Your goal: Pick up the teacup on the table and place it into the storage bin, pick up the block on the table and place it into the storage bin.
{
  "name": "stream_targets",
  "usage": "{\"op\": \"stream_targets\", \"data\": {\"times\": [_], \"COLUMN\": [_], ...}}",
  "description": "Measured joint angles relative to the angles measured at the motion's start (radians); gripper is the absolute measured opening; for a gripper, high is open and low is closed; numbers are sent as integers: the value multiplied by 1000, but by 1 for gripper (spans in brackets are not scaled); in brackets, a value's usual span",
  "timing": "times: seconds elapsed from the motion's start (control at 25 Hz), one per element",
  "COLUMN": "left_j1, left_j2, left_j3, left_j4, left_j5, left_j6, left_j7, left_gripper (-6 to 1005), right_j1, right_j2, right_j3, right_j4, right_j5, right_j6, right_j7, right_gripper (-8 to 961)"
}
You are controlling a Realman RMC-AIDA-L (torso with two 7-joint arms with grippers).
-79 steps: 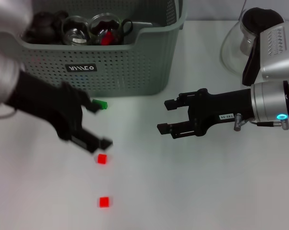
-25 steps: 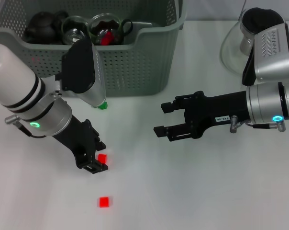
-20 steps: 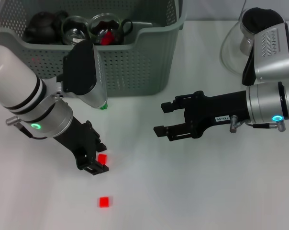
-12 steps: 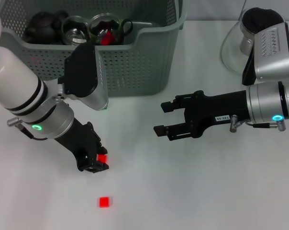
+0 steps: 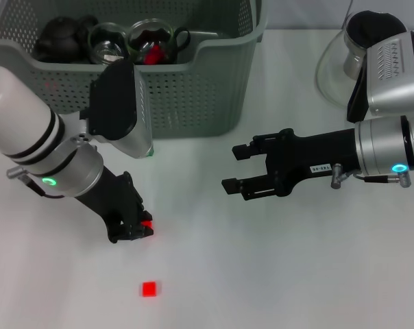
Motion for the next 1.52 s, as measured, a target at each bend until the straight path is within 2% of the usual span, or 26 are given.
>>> {"op": "stream_targets", "data": {"times": [0.12, 0.2, 0.4, 0.44, 0.48, 0.56, 0.6, 0.64, 0.68, 0.72, 0.76, 0.92, 1.0, 1.16, 1.36, 1.44, 1.52], "left_j1": [12, 13, -17, -17, -43, -63, -78, -100, -112, -112, -121, -167, -184, -203, -201, -197, -193], "left_j2": [-1, -2, 2, 2, 5, 12, 19, 46, 65, 65, 78, 143, 163, 182, 191, 197, 207], "left_j3": [-8, -43, -290, -290, -438, -500, -526, -542, -542, -542, -541, -541, -540, -545, -555, -559, -564], "left_j4": [76, 127, 243, 243, 289, 302, 304, 294, 277, 277, 261, 125, 49, -52, -79, -57, -17], "left_j5": [-15, -46, -209, -209, -290, -307, -307, -292, -280, -280, -272, -237, -228, -222, -222, -228, -253], "left_j6": [55, 120, 286, 286, 259, 212, 171, 83, 34, 34, 2, -146, -194, -262, -297, -252, -140], "left_j7": [-8, -15, -48, -48, -98, -139, -170, -232, -269, -269, -293, -379, -399, -406, -410, -409, -393], "left_gripper": [182, 180, 176, 175, 174, 173, 172, 171, 172, 171, 171, 168, 178, 224, 281, 303, 326], "right_j1": [-3, -4, -4, -4, -4, -4, -4, -4, -4, -4, -3, -2, -2, 0, -4, -5, -5], "right_j2": [0, -1, -4, -4, -4, -4, -4, -6, -7, -7, -9, -9, -9, -9, -10, -12, -13], "right_j3": [0, 0, 0, 0, -1, -4, -6, -9, -9, -9, -9, -9, -10, -9, -7, -6, -4], "right_j4": [-1, -1, -2, -2, -2, -2, -2, -2, -2, -2, -1, -1, -1, -1, -4, -6, -6], "right_j5": [0, 0, 0, 0, 0, 0, 0, 0, 0, 0, 0, 0, -3, -9, -9, -9, -9], "right_j6": [-3, -5, -7, -7, -8, -8, -9, -12, -14, -14, -16, -21, -21, -21, -21, -21, -21], "right_j7": [0, 0, -1, -3, -6, -8, -8, -8, -8, -8, -8, -9, -10, -7, -7, -7, -4], "right_gripper": [766, 766, 765, 765, 765, 766, 766, 765, 765, 765, 765, 765, 765, 766, 766, 766, 766]}}
